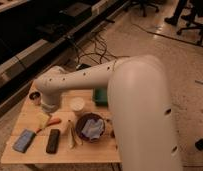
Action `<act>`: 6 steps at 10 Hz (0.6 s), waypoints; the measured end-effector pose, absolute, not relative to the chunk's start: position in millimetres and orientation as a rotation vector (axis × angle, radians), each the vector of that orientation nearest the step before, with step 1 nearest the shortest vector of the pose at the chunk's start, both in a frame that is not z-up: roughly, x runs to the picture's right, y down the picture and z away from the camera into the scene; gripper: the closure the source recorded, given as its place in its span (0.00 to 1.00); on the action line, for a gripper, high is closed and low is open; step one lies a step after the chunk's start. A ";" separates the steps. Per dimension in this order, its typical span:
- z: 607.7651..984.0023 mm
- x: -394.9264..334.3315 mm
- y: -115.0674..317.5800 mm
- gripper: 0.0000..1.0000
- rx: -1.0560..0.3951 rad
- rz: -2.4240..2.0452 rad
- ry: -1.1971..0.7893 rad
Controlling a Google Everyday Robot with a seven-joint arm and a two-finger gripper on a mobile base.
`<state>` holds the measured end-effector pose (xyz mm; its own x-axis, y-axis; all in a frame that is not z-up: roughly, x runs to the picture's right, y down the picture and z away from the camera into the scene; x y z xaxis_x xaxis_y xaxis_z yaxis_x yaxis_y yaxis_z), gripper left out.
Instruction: Place eraser in plastic cup
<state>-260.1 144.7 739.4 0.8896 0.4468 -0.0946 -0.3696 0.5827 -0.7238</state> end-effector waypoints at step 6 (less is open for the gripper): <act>762.9 -268.2 192.5 0.20 -0.848 0.507 -0.036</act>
